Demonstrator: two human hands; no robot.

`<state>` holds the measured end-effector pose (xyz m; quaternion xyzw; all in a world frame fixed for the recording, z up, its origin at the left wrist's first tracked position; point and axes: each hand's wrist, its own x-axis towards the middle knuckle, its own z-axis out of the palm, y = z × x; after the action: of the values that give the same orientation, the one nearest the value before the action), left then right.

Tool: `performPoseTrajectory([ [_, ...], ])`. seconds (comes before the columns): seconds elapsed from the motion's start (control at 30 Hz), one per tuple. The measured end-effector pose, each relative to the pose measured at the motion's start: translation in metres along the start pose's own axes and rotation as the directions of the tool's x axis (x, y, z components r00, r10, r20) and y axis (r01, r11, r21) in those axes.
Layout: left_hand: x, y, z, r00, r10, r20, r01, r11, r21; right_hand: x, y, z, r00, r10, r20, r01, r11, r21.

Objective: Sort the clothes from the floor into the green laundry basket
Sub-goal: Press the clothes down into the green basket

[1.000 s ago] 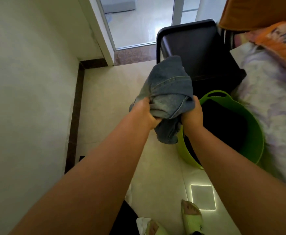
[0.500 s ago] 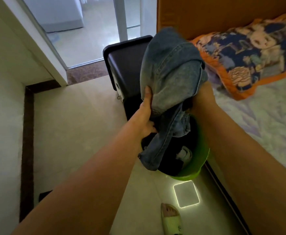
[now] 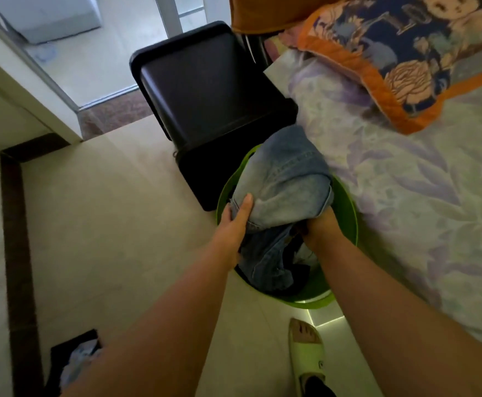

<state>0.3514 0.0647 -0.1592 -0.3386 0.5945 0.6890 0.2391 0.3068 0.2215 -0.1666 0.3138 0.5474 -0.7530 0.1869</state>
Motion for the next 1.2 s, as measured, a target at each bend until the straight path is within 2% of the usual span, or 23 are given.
performPoseTrajectory([
  [0.03,0.001,-0.008,-0.001,0.997,0.063,-0.045,-0.06,0.996,0.072,0.006,0.014,-0.009,0.999,0.038,0.009,-0.038,0.998,0.04],
  [0.1,0.018,-0.028,-0.001,0.969,0.214,-0.122,-0.17,0.94,0.298,0.026,0.044,-0.026,0.989,0.12,-0.091,-0.119,0.993,0.016],
  [0.17,0.045,-0.052,0.003,0.938,0.321,-0.134,-0.203,0.818,0.538,0.055,0.068,-0.039,0.929,0.279,-0.243,-0.299,0.953,-0.047],
  [0.2,0.055,-0.065,0.006,0.929,0.355,-0.106,-0.212,0.745,0.633,0.058,0.075,-0.04,0.887,0.278,-0.37,-0.348,0.928,-0.135],
  [0.27,0.063,-0.078,0.013,0.909,0.418,-0.001,-0.246,0.537,0.807,0.062,0.07,-0.042,0.907,0.071,-0.415,-0.312,0.774,-0.551],
  [0.3,0.061,-0.082,0.015,0.908,0.414,0.065,-0.26,0.435,0.862,0.049,0.065,-0.043,0.923,-0.039,-0.384,-0.223,0.758,-0.613],
  [0.33,0.066,-0.084,0.023,0.909,0.404,0.105,-0.272,0.384,0.882,0.046,0.053,-0.045,0.907,-0.247,-0.341,-0.067,0.715,-0.696],
  [0.37,0.066,-0.081,0.028,0.921,0.368,0.126,-0.267,0.363,0.893,0.043,0.046,-0.044,0.84,-0.474,-0.263,0.093,0.604,-0.791],
  [0.4,0.067,-0.079,0.03,0.932,0.334,0.142,-0.261,0.345,0.902,0.039,0.039,-0.041,0.808,-0.582,-0.09,0.214,0.433,-0.876],
  [0.43,0.069,-0.072,0.033,0.941,0.298,0.163,-0.261,0.329,0.907,0.04,0.028,-0.04,0.816,-0.567,0.11,0.312,0.272,-0.911],
  [0.47,0.068,-0.071,0.03,0.948,0.261,0.185,-0.26,0.294,0.92,0.041,0.027,-0.037,0.85,-0.46,0.256,0.357,0.146,-0.923],
  [0.5,0.07,-0.066,0.029,0.955,0.211,0.207,-0.256,0.24,0.936,0.049,0.023,-0.036,0.903,-0.306,0.3,0.346,0.109,-0.932],
  [0.57,0.076,-0.066,0.021,0.967,0.089,0.237,-0.245,0.09,0.965,0.064,0.017,-0.037,0.962,-0.053,0.268,0.272,0.09,-0.958],
  [0.63,0.082,-0.071,0.018,0.97,-0.009,0.242,-0.241,-0.108,0.964,0.078,0.022,-0.041,0.972,0.06,0.226,0.224,0.042,-0.974],
  [0.7,0.091,-0.077,0.023,0.977,-0.056,0.207,-0.214,-0.244,0.946,0.091,0.032,-0.043,0.98,0.129,0.153,0.155,-0.007,-0.988],
  [0.77,0.106,-0.088,0.03,0.984,-0.078,0.158,-0.174,-0.287,0.942,0.105,0.05,-0.046,0.986,0.153,0.067,0.079,-0.067,-0.995],
  [0.93,0.149,-0.124,0.041,0.991,-0.072,0.116,-0.133,-0.297,0.945,0.14,0.095,-0.062,0.992,0.12,-0.034,-0.003,-0.252,-0.968],
  [1.03,0.169,-0.145,0.046,0.988,-0.091,0.125,-0.145,-0.274,0.951,0.155,0.115,-0.079,0.985,0.153,-0.085,-0.032,-0.321,-0.947],
  [1.2,0.189,-0.17,0.051,0.979,-0.04,0.201,-0.205,-0.216,0.955,0.177,0.118,-0.098,0.962,0.238,-0.135,-0.028,-0.403,-0.915],
])
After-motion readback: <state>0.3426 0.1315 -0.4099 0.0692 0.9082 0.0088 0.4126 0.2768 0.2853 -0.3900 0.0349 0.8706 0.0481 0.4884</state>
